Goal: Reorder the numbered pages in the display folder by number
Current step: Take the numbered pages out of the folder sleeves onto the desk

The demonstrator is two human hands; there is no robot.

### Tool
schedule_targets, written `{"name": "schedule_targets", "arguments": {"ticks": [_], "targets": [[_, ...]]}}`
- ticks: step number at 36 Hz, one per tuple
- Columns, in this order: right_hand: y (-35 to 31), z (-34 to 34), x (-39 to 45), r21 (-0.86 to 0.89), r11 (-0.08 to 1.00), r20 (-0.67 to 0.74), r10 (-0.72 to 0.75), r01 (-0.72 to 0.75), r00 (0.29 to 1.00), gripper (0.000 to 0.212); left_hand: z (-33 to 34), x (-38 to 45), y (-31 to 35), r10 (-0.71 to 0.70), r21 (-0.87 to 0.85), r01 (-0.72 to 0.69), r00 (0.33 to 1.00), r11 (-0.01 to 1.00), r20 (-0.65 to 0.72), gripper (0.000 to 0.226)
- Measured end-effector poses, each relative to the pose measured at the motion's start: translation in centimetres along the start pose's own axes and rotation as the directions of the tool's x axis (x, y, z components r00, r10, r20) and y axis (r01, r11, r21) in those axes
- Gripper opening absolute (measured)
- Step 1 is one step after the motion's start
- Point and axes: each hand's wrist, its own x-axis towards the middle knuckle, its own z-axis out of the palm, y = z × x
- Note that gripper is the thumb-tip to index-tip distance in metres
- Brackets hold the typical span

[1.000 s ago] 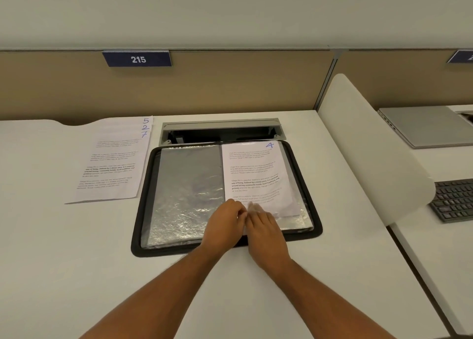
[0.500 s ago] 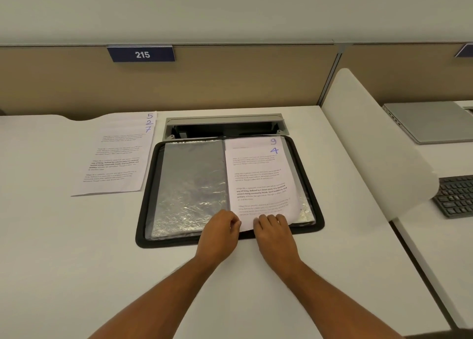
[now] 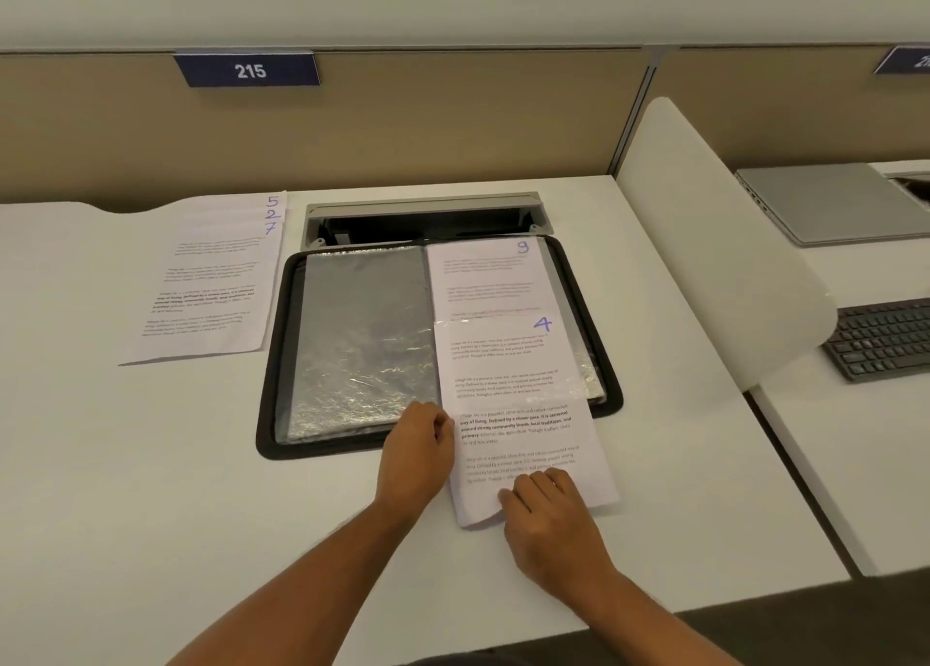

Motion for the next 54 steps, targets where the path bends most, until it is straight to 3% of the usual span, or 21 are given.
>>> {"name": "schedule_targets", "arguments": {"ticks": [8, 11, 13, 15, 17, 20, 23, 26, 29, 39, 42, 46, 54], "targets": [[-1.9, -1.7, -4.0, 0.072, 0.997, -0.004, -0.018, 0.018, 1.0, 0.009, 0.2, -1.0, 0.5, -0.014, -0.03, 0.013, 1.0, 0.999, -0.024, 0.015], [-2.0, -2.4, -4.2, 0.123, 0.992, 0.028, -0.02, 0.017, 0.999, 0.022, 0.4, -1.4, 0.7, -0.033, -0.056, 0.032, 0.999, 0.998, -0.024, 0.011], [-1.6, -2.9, -3.5, 0.185, 0.981, 0.033, 0.052, -0.058, 0.998, 0.029, 0.5, -1.5, 0.8, -0.047, -0.076, 0.045, 0.998, 0.996, -0.028, 0.007], [-0.7, -3.4, -1.7, 0.247, 0.941, 0.012, 0.237, -0.233, 0.971, 0.033, 0.4, -1.6, 1.0, -0.066, -0.096, 0.063, 0.997, 0.993, -0.031, 0.005], [0.8, -3.6, 0.6, 0.337, 0.822, -0.021, 0.494, -0.459, 0.869, 0.032, 0.5, -1.5, 1.1, -0.089, -0.113, 0.085, 0.996, 0.99, -0.031, 0.004], [3.9, -3.4, 4.1, 0.432, 0.519, 0.042, 0.806, -0.738, 0.591, 0.032, 0.6, -1.3, 1.3, -0.128, -0.135, 0.124, 0.992, 0.983, -0.023, 0.004], [6.6, -3.1, 6.5, 0.46, 0.221, 0.223, 0.909, -0.86, 0.353, 0.034, 0.6, -1.0, 1.5, -0.172, -0.17, 0.168, 0.985, 0.971, -0.004, 0.006], [7.8, -2.9, 7.7, 0.502, 0.069, 0.332, 0.905, -0.862, 0.265, 0.028, 0.5, -0.7, 1.8, -0.187, -0.206, 0.184, 0.982, 0.961, 0.004, 0.009], [8.1, -3.0, 8.2, 0.522, 0.019, 0.378, 0.891, -0.853, 0.252, 0.019, 0.1, -0.7, 2.1, -0.2, -0.238, 0.204, 0.979, 0.95, 0.04, 0.012], [6.7, -3.7, 6.1, 0.459, 0.037, 0.418, 0.872, -0.888, 0.252, 0.01, -0.5, -1.4, 1.3, -0.172, -0.387, 0.217, 0.974, 0.896, 0.148, 0.035], [6.1, -4.3, 5.1, 0.445, 0.026, 0.43, 0.871, -0.895, 0.239, 0.017, -0.6, -1.9, 1.0, -0.184, -0.516, 0.289, 0.952, 0.806, 0.246, 0.045], [5.6, -5.0, 3.6, 0.424, 0.026, 0.416, 0.883, -0.905, 0.22, 0.018, -0.9, -2.8, 0.8, -0.096, -0.678, 0.378, 0.904, 0.631, 0.416, 0.063], [4.6, -6.4, 1.7, 0.428, -0.014, 0.361, 0.919, -0.904, 0.157, 0.021, -1.2, -3.9, 0.5, 0.057, -0.651, 0.393, 0.829, 0.649, 0.557, 0.082]]}}
